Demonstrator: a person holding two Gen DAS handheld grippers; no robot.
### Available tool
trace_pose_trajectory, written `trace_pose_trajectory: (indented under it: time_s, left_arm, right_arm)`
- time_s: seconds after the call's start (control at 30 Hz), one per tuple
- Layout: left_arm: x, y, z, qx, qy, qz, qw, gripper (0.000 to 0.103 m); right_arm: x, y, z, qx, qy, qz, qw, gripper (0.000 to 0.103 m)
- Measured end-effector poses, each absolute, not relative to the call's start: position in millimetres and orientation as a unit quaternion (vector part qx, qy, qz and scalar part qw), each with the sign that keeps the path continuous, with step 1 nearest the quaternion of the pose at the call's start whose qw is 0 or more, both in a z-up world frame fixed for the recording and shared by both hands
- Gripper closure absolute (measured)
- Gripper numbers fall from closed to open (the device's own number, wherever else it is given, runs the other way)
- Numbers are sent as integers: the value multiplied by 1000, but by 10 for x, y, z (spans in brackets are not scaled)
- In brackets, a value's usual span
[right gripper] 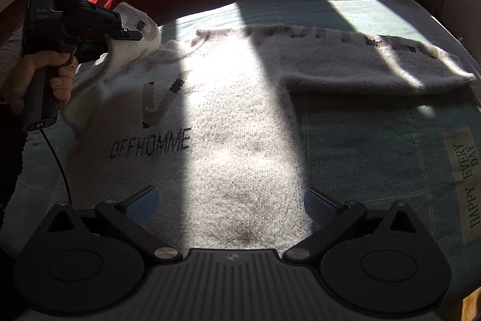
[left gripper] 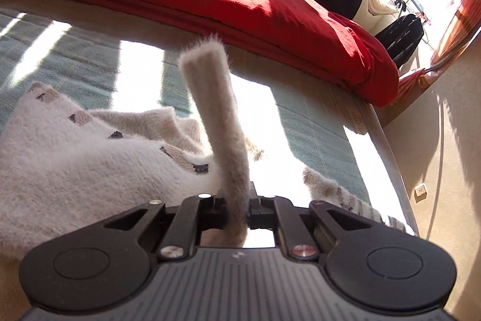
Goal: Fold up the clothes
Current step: 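Lift the sleeve cuff with the left tool and fold it over the sweater body, then open the left tool to release the sleeve onto the sweater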
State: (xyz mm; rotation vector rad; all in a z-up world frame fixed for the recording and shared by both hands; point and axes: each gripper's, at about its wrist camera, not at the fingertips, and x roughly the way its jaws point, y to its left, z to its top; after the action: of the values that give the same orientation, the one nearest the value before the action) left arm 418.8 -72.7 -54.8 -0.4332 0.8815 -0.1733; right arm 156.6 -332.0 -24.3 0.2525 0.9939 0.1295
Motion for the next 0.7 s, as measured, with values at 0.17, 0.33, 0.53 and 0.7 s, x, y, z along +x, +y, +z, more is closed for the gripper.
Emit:
trace_pose_trajectory:
  time_s: [0.17,0.33,0.53,0.7]
  left_arm:
    - [4208,-923,-719,-187,437,-86,876,95]
    - [4209,-1107,-871,-162,448,-89,875,95]
    - [4182,-1272,-935,-130,451,-94,878,95]
    - [4181,-1365,-961,-96,453,-94,881,95]
  right_arm:
    - [1586,-3371,-305,125,481,55,866,0]
    - [1589,-3405,-364,126,488,50,862,0]
    - [1591,-3420,-409,129,493,46,859,0]
    - [1588,-3408,-421,130,495,46,858,0]
